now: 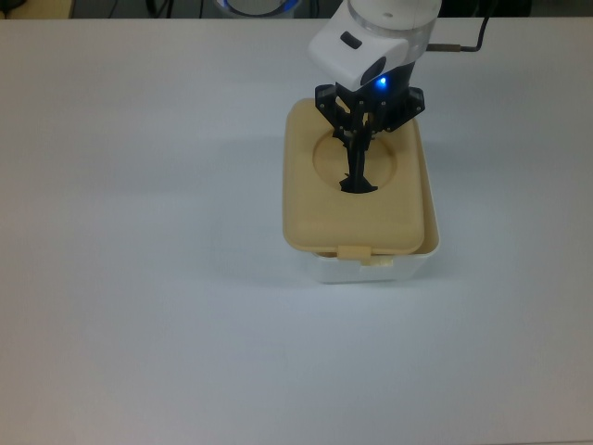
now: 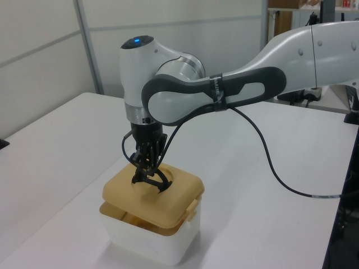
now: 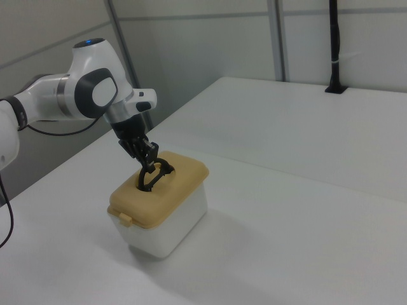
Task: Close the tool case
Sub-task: 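Press the lid down onto the box and open the gripper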
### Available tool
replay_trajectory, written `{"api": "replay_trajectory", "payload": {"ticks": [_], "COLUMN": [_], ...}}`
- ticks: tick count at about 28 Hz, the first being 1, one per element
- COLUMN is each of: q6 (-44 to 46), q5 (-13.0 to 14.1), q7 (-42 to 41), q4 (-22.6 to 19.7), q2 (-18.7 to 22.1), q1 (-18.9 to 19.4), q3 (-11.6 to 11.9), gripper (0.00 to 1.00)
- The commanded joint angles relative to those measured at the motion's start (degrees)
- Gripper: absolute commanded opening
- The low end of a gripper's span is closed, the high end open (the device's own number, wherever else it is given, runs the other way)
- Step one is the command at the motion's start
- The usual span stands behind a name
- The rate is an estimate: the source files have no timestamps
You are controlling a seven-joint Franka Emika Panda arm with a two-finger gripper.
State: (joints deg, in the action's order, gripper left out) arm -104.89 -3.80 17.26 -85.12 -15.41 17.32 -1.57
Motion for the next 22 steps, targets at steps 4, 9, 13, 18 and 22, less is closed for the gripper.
{"api": "replay_trajectory", "payload": {"ticks": [4, 9, 13, 18, 22], "q6": [-0.49, -0.49, -0.58, -0.49, -0.58], "q5": [-0.68, -0.68, -0.77, -0.51, -0.42], "q7": [1.29, 1.29, 1.29, 1.38, 1.38], "q4": [-1.01, -1.54, -1.45, -1.36, -1.27], "q2": [0.3, 0.3, 0.3, 0.3, 0.3], "q1": [2.27, 2.89, 2.8, 2.8, 2.71], "q3": [0.6, 0.6, 0.6, 0.69, 0.78], "gripper": [0.0, 0.0, 0.0, 0.0, 0.0]}}
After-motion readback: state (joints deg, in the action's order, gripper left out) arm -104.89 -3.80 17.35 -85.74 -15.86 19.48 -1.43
